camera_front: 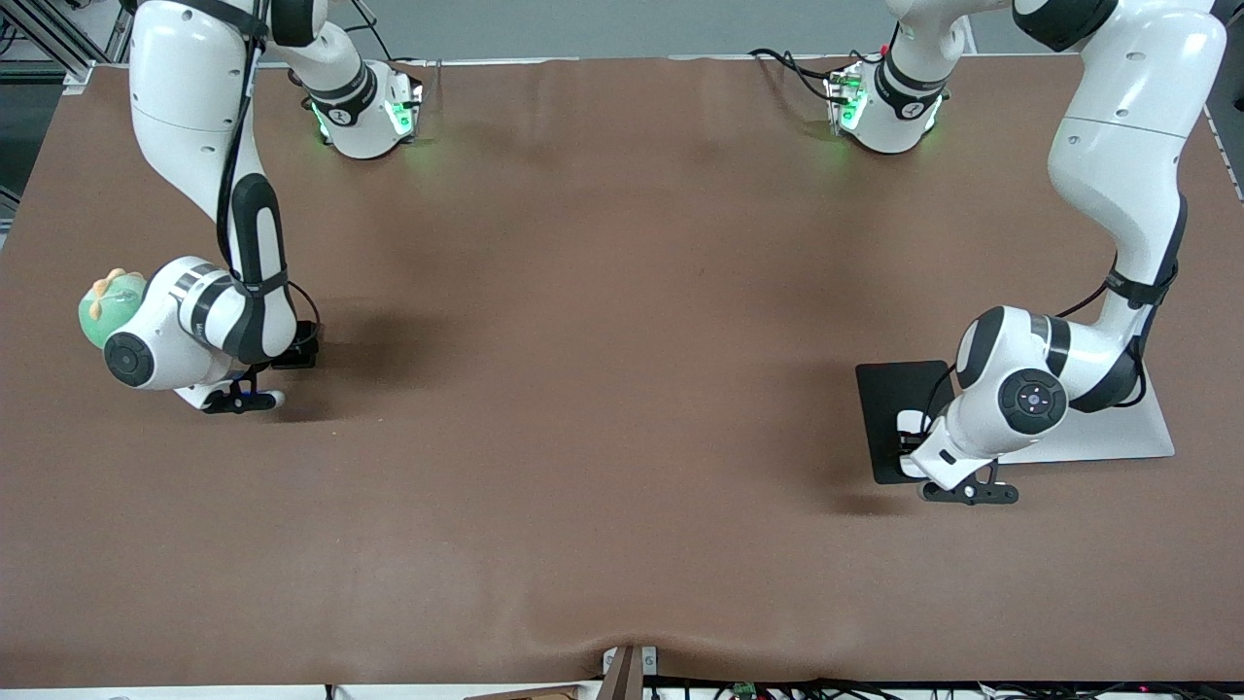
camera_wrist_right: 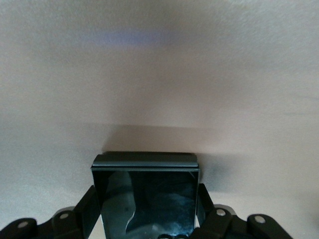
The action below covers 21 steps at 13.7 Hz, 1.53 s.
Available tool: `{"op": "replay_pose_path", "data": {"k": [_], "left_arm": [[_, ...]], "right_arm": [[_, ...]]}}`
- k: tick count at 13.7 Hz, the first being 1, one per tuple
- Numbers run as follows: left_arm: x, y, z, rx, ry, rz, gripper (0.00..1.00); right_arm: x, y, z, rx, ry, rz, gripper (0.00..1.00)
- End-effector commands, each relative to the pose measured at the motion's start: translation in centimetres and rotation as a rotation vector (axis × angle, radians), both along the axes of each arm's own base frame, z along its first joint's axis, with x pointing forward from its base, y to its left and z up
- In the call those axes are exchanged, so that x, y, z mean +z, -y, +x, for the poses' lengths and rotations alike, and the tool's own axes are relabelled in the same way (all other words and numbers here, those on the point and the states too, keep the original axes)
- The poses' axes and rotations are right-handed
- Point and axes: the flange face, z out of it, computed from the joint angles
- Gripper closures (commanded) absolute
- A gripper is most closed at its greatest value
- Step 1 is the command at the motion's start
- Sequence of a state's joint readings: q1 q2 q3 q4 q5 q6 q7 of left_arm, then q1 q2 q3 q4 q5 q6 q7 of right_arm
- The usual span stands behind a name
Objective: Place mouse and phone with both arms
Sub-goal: 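Place the phone by the toy with the right gripper while the left withdraws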
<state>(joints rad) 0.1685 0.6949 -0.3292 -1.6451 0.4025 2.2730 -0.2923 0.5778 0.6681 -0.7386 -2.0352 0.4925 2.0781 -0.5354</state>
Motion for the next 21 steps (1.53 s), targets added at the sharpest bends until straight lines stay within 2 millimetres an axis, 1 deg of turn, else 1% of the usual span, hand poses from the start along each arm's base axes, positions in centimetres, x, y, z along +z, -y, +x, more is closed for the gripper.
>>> {"op": "replay_pose_path", "data": {"k": [1, 2, 4, 5, 6, 7, 8, 9, 10, 11, 13, 14, 16, 18, 19, 20, 21], "left_arm": [[4.7, 0.2, -0.5, -0.004, 0.003, 0.041, 0.00], [6.3, 0.2, -0.6, -0.001, 0.010, 0.049, 0.00], [9.8, 1.1, -1.1, 0.008, 0.012, 0.043, 0.00], [11.6, 0.9, -1.4, 0.022, 0.011, 0.044, 0.00], [13.3, 1.0, -1.7, 0.034, 0.010, 0.035, 0.00], [15.4, 1.1, -2.2, 0.041, 0.007, 0.037, 0.00], [16.6, 0.9, -2.8, 0.050, -0.009, 0.037, 0.00], [18.0, 1.1, -3.3, 0.053, -0.015, 0.034, 0.00], [19.4, 1.1, -3.9, 0.050, -0.022, 0.033, 0.00], [20.6, 0.7, -4.4, 0.048, -0.028, 0.034, 0.00], [23.4, 0.2, -5.4, 0.040, -0.032, 0.015, 0.00], [24.7, -0.2, -5.8, 0.038, -0.034, 0.005, 0.00], [27.7, -1.5, -7.2, 0.001, -0.044, 0.003, 0.00], [30.4, -2.6, -8.6, 0.011, -0.048, -0.031, 0.00], [31.8, -2.8, -9.4, 0.024, -0.043, -0.048, 0.00], [32.9, -3.2, -10.0, 0.034, -0.043, -0.060, 0.00], [34.4, -3.2, -10.8, 0.041, -0.036, -0.073, 0.00]], "right_arm": [[-0.2, 0.0, -0.4, -0.046, -0.006, 0.019, 0.00], [0.1, -0.3, 0.0, -0.037, -0.005, 0.023, 0.00], [2.2, -0.5, 2.6, -0.015, 0.044, 0.020, 0.00], [3.4, -0.6, 3.9, -0.006, 0.063, 0.028, 0.00], [4.9, -0.8, 5.4, 0.007, 0.091, 0.031, 0.00], [6.8, -0.5, 7.2, 0.014, 0.127, 0.032, 0.00], [9.0, 0.2, 8.9, 0.013, 0.169, 0.036, 0.00], [10.9, 0.4, 10.4, 0.022, 0.206, 0.036, 0.00], [12.4, 0.0, 11.5, 0.037, 0.240, 0.032, 0.00], [13.9, -0.1, 12.4, 0.048, 0.271, 0.026, 0.00], [16.9, 0.8, 13.9, 0.063, 0.325, 0.005, 0.00], [17.9, 0.9, 14.1, 0.074, 0.321, -0.001, 0.00], [21.3, 0.1, 15.0, 0.129, 0.300, -0.030, 0.00], [25.6, -0.6, 16.4, 0.221, 0.325, -0.140, 0.00], [27.5, -0.7, 16.9, 0.260, 0.342, -0.194, 0.00], [29.5, -1.5, 17.4, 0.289, 0.371, -0.221, 0.00], [30.9, -1.9, 17.7, 0.306, 0.400, -0.221, 0.00]]}}
